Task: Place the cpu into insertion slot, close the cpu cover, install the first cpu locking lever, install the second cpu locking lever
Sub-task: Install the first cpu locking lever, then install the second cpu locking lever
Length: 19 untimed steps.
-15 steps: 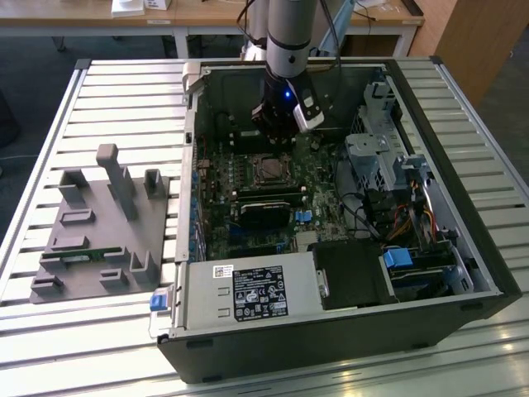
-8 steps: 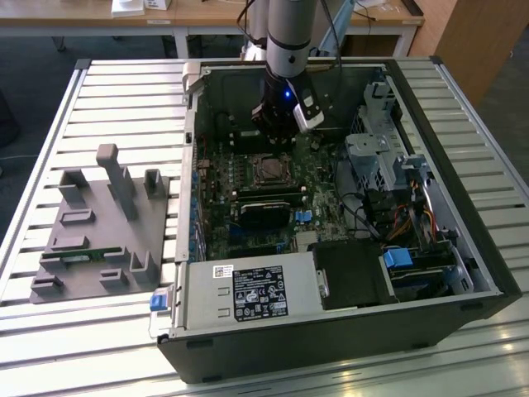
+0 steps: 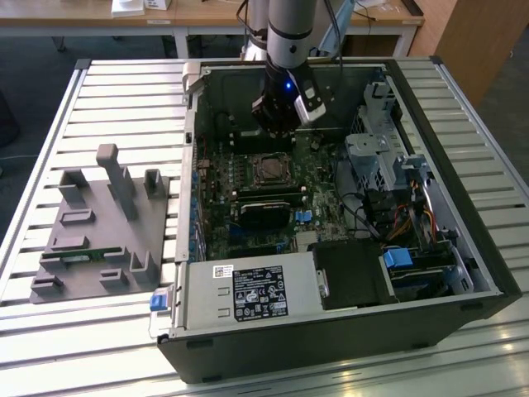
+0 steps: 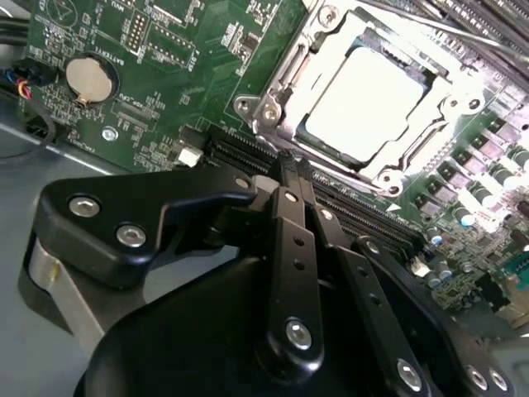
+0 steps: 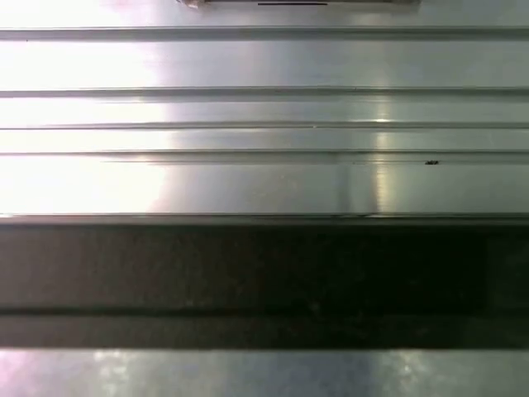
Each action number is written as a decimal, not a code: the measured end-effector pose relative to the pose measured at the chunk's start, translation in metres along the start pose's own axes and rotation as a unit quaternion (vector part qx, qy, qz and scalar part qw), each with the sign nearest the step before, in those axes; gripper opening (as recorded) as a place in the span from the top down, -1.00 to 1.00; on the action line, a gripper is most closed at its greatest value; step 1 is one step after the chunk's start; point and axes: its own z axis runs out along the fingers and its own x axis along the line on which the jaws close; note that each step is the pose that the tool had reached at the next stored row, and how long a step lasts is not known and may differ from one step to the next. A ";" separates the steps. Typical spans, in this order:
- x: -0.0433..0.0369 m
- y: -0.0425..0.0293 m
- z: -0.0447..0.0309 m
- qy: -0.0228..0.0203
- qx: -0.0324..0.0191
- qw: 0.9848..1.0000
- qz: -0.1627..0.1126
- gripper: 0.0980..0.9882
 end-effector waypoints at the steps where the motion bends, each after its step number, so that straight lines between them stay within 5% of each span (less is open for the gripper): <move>1: 0.0000 -0.0003 -0.0001 0.000 0.000 1.000 0.000 0.98; 19: -0.0003 -0.0084 -0.0005 0.000 0.000 1.000 0.000 0.98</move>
